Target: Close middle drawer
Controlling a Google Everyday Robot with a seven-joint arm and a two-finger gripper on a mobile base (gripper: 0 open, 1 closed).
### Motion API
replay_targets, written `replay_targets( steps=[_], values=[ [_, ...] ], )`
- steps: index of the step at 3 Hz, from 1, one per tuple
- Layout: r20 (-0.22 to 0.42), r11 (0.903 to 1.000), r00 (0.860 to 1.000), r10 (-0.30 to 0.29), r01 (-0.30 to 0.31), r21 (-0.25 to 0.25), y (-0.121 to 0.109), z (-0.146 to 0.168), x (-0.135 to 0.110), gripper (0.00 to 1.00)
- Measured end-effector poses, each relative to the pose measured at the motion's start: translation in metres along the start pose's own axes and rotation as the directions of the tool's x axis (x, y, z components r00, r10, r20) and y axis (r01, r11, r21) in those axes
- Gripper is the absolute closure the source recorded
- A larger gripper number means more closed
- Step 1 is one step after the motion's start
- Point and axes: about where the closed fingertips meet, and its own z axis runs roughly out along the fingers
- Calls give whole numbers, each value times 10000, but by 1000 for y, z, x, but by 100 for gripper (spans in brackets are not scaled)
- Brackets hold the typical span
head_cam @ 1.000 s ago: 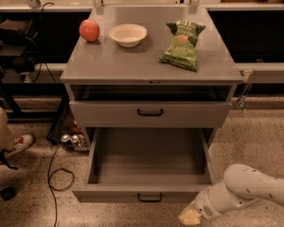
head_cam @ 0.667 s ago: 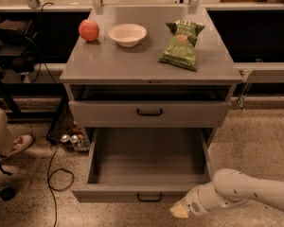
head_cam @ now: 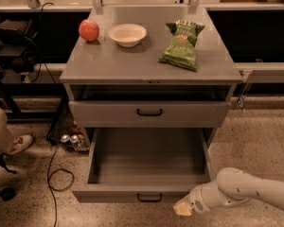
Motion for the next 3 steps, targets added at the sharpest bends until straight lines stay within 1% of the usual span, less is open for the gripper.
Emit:
replay_targets(
  steps=[1, 2, 3],
  values=[
    [297, 10000, 9995, 80, -81, 36, -30, -9, 8, 100],
    [775, 9999, 9970, -38, 26, 156, -51, -17, 2, 100],
    [1837, 9986, 9816, -520, 488, 220, -78, -23, -20, 100]
  ],
)
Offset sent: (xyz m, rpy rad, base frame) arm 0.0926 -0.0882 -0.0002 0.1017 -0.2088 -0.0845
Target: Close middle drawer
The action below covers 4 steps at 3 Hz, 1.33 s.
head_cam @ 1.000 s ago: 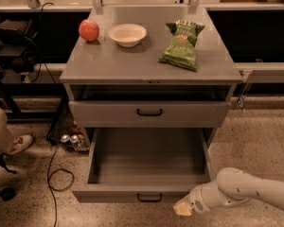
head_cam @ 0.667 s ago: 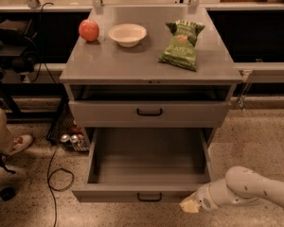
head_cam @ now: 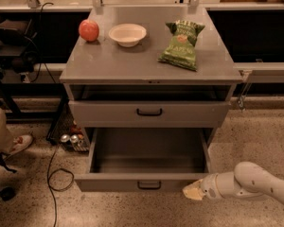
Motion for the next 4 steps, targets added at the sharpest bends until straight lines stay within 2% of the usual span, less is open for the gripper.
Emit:
replay_targets(
  steps=[1, 2, 3, 4],
  values=[
    [375, 9997, 9990, -232, 233, -18, -8, 3, -10, 100],
    [974, 9968, 9922, -778, 794, -126, -23, 43, -55, 100],
    [1000, 9966, 9918, -799, 817, -133, -22, 44, -56, 100],
    [1293, 9932, 9856, -1089, 1133, -272, -33, 72, -91, 100]
  ],
)
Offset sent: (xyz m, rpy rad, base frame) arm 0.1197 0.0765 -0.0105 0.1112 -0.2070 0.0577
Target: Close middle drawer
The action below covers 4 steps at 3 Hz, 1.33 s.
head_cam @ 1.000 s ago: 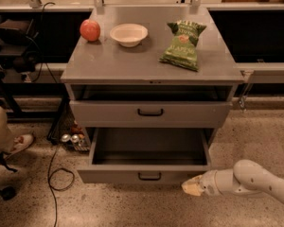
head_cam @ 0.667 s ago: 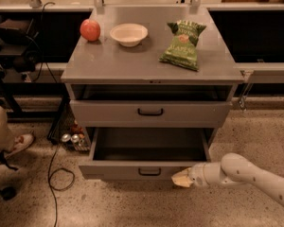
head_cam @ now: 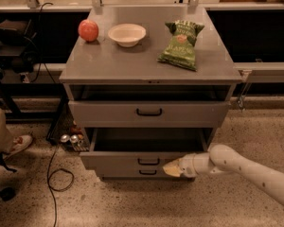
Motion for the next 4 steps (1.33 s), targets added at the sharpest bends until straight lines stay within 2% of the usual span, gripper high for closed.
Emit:
replay_targets(
  steps=[2, 3, 4],
  values=[
    [205, 9986, 9984, -519, 520, -13, -25, 29, -40, 100],
    [204, 9953, 9954, -940, 935, 248, -45, 31, -65, 100],
    [123, 9936, 9942, -1067, 1062, 391, -49, 25, -69, 100]
  ],
)
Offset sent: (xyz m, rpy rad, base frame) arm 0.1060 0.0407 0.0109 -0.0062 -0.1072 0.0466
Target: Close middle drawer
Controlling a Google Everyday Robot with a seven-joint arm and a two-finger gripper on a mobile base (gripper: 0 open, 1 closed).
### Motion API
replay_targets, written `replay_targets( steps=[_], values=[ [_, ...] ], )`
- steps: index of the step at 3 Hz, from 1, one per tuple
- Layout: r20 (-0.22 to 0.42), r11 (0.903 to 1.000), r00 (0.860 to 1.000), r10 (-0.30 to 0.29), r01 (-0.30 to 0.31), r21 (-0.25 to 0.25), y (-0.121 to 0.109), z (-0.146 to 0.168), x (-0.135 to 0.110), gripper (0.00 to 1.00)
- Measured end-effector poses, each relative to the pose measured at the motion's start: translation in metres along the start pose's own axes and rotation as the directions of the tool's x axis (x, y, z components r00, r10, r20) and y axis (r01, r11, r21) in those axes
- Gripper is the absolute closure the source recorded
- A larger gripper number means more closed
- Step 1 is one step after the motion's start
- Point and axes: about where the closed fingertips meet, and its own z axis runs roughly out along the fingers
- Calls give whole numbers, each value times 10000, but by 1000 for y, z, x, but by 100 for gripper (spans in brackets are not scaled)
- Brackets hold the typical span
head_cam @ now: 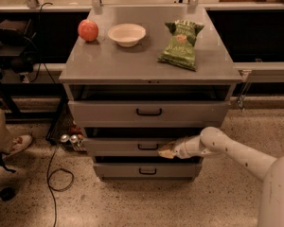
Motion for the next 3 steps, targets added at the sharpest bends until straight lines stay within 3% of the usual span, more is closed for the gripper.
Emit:
replay_targets(
  steps=[1, 2, 3],
  values=[
    [-17, 10000, 10000, 17, -17, -2, 3, -2, 3, 100],
    [-618, 9976, 9958, 681, -687, -68, 24, -46, 46, 100],
    [-1300, 9858, 9775, 1660, -1679, -38, 54, -102, 98, 100]
  ],
)
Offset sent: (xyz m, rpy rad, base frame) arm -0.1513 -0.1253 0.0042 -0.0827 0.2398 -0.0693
